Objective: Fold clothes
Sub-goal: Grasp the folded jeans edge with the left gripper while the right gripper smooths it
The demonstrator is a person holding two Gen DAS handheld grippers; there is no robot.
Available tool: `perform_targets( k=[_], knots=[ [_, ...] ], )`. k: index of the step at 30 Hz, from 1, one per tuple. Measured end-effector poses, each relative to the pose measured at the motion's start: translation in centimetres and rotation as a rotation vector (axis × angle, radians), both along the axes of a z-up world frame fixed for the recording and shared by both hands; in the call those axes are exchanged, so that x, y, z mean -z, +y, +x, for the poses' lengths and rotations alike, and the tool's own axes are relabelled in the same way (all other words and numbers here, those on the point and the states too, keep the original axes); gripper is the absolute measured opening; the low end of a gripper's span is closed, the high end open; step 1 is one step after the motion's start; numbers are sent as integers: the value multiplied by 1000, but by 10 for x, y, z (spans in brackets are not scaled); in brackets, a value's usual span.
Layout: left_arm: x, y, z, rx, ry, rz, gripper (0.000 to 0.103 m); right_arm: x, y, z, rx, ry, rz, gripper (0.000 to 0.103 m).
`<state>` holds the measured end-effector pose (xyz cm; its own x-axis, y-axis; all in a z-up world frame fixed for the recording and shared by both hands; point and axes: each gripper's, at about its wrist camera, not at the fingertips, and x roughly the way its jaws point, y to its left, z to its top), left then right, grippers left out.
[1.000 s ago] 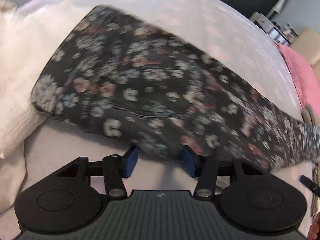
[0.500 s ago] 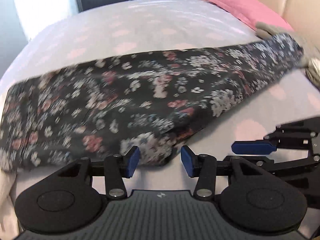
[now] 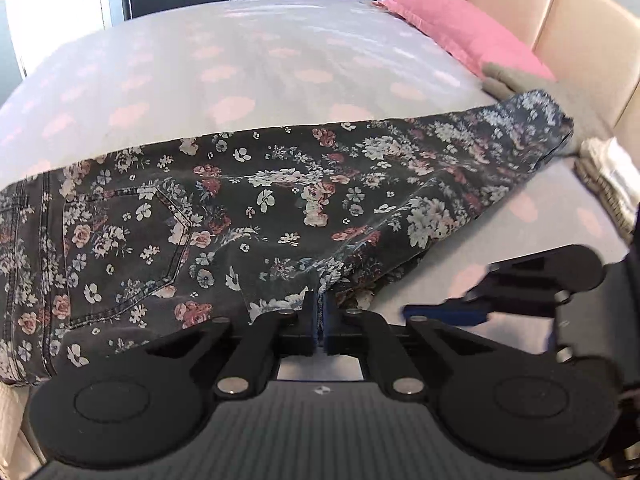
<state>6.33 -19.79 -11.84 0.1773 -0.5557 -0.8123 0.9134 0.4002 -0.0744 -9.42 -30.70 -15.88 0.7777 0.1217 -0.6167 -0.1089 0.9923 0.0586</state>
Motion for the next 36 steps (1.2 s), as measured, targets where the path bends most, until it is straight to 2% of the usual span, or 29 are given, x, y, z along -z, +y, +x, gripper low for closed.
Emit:
perform_targets(
  k=[5, 9, 11, 14, 16, 17, 18, 20, 22, 24, 28, 31, 35, 36],
  knots=[
    [-5, 5, 6, 12, 43, -12, 0, -2, 16, 20, -66, -20, -75, 25],
    [-5, 7, 6, 12, 53, -19, 0, -2, 16, 34, -110, 0, -52, 25],
    [-6, 7, 6, 17, 57, -20, 0, -3, 20, 35, -146, -20, -52, 26],
    [-7, 8, 5, 25, 58, -21, 0, 2, 28, 43, -146, -7, -128, 32],
    [-7, 8, 5, 28, 59, -21, 0, 7, 26, 52, -120, 19, -130, 36],
    [-6, 8, 6, 28, 61, -22, 1, 8, 26, 51, -124, 24, -115, 33],
    [-6, 9, 7, 24, 63, -26, 2, 9, 26, 49, -130, 28, -100, 17],
    [-5, 11, 9, 12, 67, -33, 6, 11, 26, 46, -142, 37, -69, 11],
    [-3, 13, 14, -12, 73, -24, 10, 13, 27, 43, -154, 45, -38, 8],
    [0, 15, 21, -47, 80, -4, 24, 19, 29, 40, -155, 70, -22, 8],
    [17, 20, 38, -142, 90, 88, 25, 24, 35, 31, -145, 89, -35, 8],
    [27, 32, 51, -228, 77, 150, 25, 23, 31, 26, -154, 123, -3, 2],
    [22, 62, 63, -333, 105, 111, 26, 15, 32, 12, -133, 131, -8, 3],
    [20, 71, 67, -373, 119, 87, 31, 10, 30, 6, -120, 129, -17, 6]
  ],
)
